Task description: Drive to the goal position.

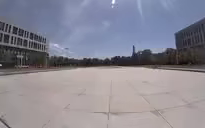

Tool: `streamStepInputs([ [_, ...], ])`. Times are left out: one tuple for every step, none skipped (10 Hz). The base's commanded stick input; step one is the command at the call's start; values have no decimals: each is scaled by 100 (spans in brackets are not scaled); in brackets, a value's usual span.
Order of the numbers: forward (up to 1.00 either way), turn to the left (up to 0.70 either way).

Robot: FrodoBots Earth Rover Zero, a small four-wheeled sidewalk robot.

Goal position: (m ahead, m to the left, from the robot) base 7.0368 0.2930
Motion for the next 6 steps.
streamStepInputs([
  [69, 0],
  [69, 0],
  [69, 0],
  [69, 0],
  [69, 0],
  [69, 0],
])
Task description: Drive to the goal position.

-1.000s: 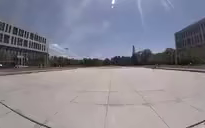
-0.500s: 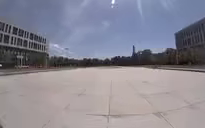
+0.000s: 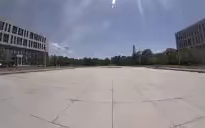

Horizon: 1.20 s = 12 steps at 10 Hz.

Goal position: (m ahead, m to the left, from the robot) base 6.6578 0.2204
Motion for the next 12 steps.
streamStepInputs([
  [69, 0],
  [69, 0],
  [69, 0],
  [69, 0],
  [69, 0],
  [69, 0],
  [69, 0],
  [69, 0],
  [69, 0],
  [69, 0],
  [69, 0],
  [69, 0],
])
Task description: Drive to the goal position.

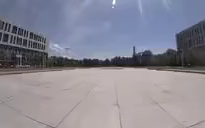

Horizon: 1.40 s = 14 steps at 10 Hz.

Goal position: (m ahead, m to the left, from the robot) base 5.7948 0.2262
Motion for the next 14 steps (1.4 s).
streamStepInputs([
  [69, 0],
  [69, 0],
  [69, 0],
  [69, 0],
  [69, 0],
  [69, 0],
  [69, 0],
  [69, 0],
  [69, 0],
  [69, 0],
  [69, 0],
  [69, 0],
  [69, 0],
  [69, 0],
])
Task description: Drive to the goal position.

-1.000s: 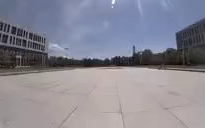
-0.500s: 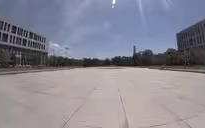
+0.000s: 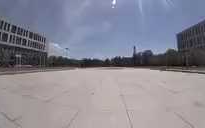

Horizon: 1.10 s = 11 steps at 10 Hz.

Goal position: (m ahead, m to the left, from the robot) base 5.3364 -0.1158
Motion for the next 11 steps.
streamStepInputs([
  [69, 0],
  [69, 0],
  [69, 0],
  [69, 0],
  [69, 0],
  [69, 0],
  [69, 0],
  [69, 0],
  [69, 0],
  [69, 0],
  [69, 0],
])
